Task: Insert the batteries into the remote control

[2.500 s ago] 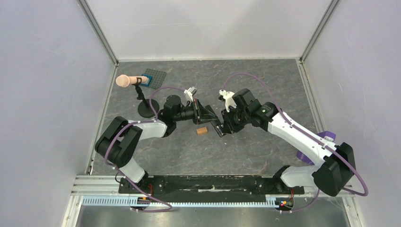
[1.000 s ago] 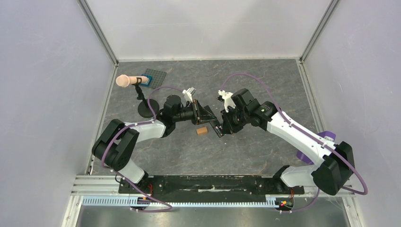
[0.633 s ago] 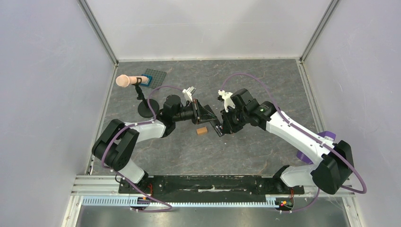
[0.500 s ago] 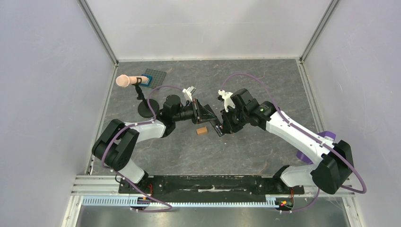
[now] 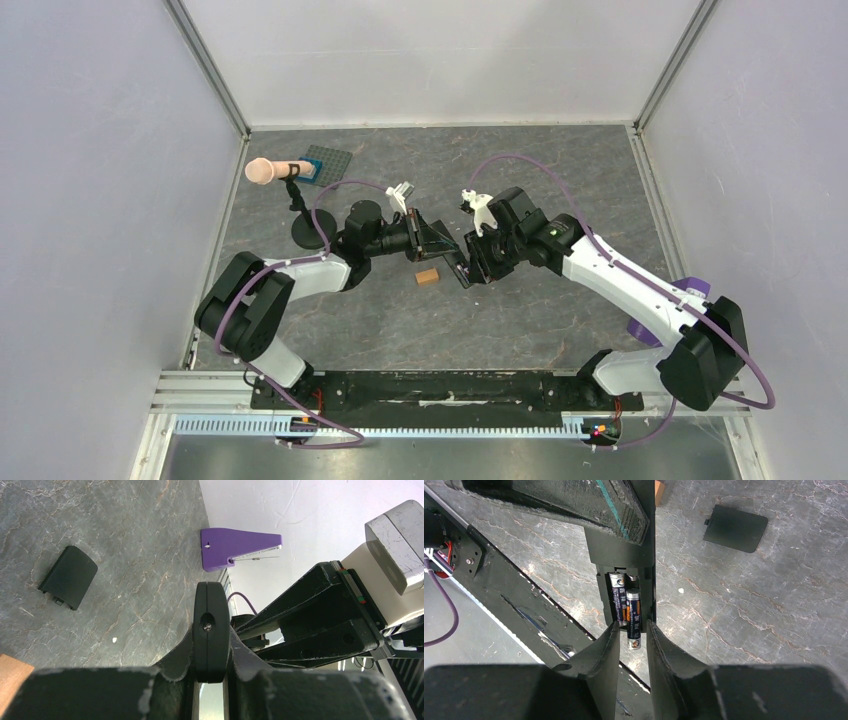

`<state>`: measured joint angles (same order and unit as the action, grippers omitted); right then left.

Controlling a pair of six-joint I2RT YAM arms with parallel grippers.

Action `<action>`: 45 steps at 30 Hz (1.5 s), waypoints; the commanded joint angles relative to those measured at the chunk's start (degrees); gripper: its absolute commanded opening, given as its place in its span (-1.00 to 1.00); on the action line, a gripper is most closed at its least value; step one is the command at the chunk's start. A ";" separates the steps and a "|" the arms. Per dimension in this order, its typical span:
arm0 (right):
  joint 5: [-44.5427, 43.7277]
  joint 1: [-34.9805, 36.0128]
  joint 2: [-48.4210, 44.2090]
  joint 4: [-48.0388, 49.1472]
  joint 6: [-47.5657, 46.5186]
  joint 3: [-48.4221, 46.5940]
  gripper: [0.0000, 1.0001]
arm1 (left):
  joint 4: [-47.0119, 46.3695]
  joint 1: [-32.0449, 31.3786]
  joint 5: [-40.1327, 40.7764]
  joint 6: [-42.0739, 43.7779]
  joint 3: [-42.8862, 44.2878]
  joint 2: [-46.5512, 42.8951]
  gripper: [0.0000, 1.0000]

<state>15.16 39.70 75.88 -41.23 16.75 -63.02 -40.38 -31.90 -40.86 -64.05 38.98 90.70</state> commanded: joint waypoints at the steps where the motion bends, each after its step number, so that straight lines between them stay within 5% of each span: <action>1: -0.17 0.29 -0.45 1.07 1.01 -0.84 -0.40 | -5.26 -0.22 -1.35 -2.76 0.40 -0.81 -0.96; 18: -1.17 0.29 -6.57 2.57 5.55 -4.64 0.20 | -4.97 -0.18 -1.24 -6.22 0.54 -3.22 -0.96; 29: -3.36 0.27 -20.82 21.53 18.04 8.18 0.64 | -5.10 -0.20 1.02 -16.00 0.96 -6.82 -0.96; 38: -10.97 0.29 -34.70 44.59 32.59 22.48 0.57 | -11.25 -0.27 3.70 -29.65 0.05 -8.89 -0.96; 45: -13.75 0.28 -38.22 47.99 34.94 24.87 0.53 | -11.31 -0.37 5.53 -33.99 1.15 -10.35 -0.96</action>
<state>4.58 39.70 39.48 -0.69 48.40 -39.70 -48.18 -31.97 -37.08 -92.49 38.98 82.59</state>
